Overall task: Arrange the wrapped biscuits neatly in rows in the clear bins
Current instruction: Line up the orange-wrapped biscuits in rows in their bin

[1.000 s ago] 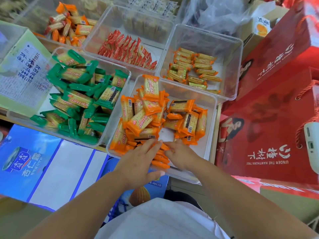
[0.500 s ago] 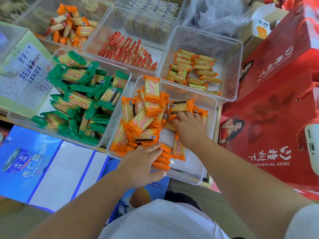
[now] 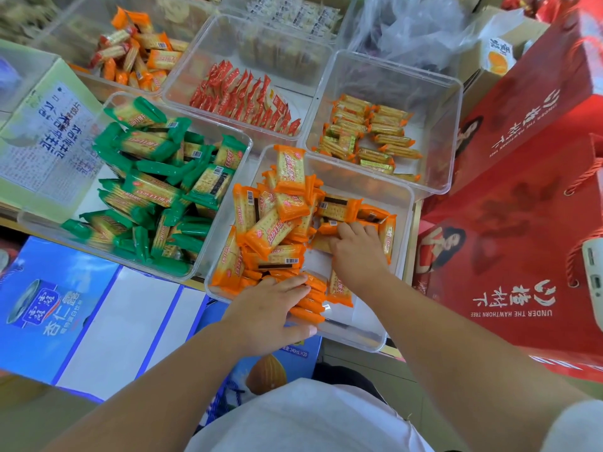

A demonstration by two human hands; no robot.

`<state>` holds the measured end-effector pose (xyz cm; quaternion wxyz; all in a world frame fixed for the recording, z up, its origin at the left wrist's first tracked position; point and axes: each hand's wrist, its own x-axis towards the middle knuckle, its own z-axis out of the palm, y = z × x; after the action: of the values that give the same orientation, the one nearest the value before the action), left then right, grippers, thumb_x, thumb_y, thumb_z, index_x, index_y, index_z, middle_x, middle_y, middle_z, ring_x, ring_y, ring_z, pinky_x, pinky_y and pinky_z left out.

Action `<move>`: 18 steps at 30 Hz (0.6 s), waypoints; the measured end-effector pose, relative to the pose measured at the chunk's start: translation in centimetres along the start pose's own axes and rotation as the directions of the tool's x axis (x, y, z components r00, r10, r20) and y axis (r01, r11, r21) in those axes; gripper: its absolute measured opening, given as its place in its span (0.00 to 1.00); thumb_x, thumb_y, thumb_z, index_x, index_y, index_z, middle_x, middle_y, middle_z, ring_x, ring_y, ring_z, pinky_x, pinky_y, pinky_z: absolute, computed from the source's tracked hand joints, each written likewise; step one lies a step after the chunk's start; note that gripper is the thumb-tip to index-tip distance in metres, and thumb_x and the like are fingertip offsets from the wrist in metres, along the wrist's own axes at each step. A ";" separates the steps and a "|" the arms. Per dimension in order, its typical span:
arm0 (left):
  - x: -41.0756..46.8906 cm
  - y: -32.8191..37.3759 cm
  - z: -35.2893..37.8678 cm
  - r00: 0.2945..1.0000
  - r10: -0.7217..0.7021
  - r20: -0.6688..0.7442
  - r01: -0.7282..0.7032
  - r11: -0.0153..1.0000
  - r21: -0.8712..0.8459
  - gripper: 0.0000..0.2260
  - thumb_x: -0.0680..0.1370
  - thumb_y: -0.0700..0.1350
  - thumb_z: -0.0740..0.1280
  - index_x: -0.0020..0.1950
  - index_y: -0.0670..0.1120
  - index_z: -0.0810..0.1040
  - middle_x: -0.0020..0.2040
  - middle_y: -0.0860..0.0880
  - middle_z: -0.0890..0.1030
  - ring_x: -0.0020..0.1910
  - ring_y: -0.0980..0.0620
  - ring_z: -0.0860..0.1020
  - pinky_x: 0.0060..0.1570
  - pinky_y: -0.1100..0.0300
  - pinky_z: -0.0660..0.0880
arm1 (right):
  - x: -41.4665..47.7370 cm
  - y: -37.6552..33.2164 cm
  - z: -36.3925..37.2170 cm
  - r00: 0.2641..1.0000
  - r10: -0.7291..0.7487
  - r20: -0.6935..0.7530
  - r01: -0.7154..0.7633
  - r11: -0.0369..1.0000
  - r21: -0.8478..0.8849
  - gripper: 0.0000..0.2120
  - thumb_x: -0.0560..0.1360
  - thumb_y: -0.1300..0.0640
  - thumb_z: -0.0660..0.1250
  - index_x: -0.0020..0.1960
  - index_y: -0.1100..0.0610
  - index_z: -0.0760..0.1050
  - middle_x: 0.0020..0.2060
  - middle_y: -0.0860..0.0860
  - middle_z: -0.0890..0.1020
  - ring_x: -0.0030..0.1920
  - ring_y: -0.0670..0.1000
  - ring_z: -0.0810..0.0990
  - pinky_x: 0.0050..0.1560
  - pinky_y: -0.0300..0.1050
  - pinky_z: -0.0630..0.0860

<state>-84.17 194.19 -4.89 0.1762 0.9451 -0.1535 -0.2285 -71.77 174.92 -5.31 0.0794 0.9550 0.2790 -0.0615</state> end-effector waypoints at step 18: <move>-0.3 0.3 -0.3 0.998 0.028 -0.056 -0.030 0.999 -0.039 0.39 0.75 0.76 0.52 0.81 0.58 0.56 0.82 0.59 0.55 0.73 0.51 0.65 0.64 0.53 0.72 | -3.7 -2.5 -0.1 0.983 -0.028 0.182 -0.112 0.692 0.713 0.19 0.81 0.50 0.65 0.70 0.54 0.74 0.61 0.53 0.81 0.61 0.54 0.78 0.55 0.49 0.75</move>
<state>-84.34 194.10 -4.34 0.2022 0.9451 -0.1577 -0.2026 -76.20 175.12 -4.87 -0.2751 0.9063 0.2022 -0.2490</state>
